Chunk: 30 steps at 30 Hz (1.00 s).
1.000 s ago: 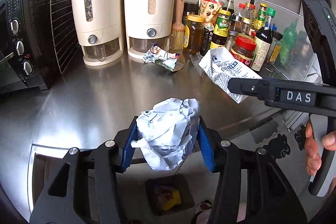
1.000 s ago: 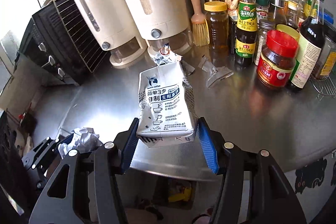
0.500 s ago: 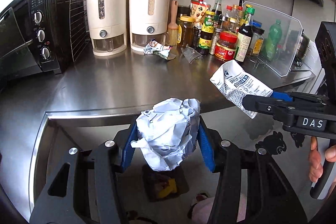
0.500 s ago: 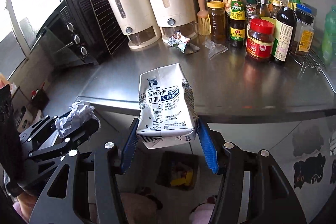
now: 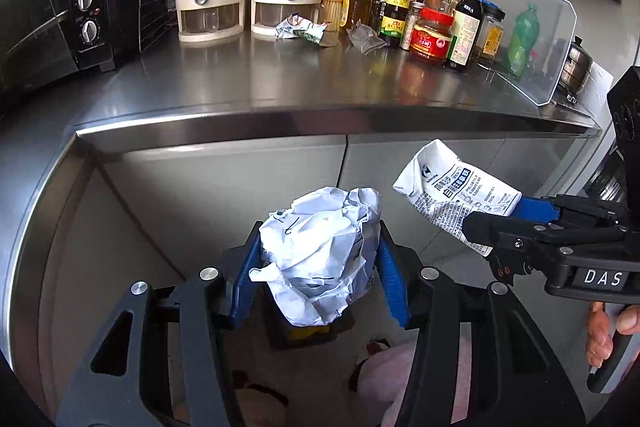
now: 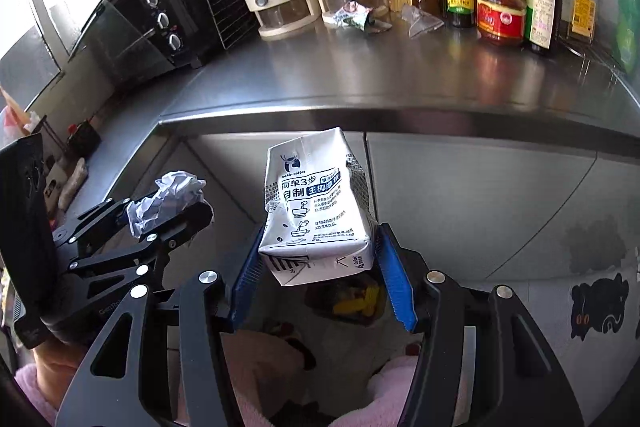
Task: Collect trash
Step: 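Carry the paper and carton down over the bin and open both tools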
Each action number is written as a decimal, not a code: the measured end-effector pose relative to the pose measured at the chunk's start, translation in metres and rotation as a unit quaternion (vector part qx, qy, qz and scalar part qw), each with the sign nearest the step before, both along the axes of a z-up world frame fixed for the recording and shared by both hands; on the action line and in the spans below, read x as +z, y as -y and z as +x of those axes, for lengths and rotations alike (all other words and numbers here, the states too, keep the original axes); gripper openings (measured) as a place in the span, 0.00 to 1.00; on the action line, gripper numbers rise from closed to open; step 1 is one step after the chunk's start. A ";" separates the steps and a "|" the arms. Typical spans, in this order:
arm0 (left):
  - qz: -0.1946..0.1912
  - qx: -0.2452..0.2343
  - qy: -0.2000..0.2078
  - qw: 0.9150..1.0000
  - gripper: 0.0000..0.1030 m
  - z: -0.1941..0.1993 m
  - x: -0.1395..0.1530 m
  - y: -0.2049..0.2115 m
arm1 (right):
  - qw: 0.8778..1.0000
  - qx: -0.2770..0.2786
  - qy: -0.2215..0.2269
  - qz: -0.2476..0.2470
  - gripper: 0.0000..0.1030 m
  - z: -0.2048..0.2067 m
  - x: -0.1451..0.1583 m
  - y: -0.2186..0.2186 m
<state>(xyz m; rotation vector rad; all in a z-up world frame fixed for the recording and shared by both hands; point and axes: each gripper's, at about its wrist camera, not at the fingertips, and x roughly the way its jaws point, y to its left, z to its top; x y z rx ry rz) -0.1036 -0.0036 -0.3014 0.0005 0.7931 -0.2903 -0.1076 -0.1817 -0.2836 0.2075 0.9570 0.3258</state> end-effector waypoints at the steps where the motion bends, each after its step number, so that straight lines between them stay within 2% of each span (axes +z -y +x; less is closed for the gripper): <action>1: -0.002 0.001 -0.004 1.000 0.49 -0.001 -0.007 -0.001 | 1.000 0.001 -0.006 0.003 0.55 -0.001 -0.008 -0.001; 9: -0.018 0.018 -0.039 0.999 0.49 0.000 -0.064 -0.010 | 0.999 -0.001 -0.041 -0.005 0.55 -0.004 -0.066 -0.011; 16: -0.013 0.027 -0.070 0.997 0.49 0.008 -0.111 -0.016 | 0.998 -0.004 -0.056 -0.022 0.55 0.000 -0.103 -0.016; 30: -0.007 0.037 -0.128 0.991 0.49 0.035 -0.201 -0.020 | 0.994 -0.004 -0.111 -0.023 0.55 0.027 -0.188 -0.024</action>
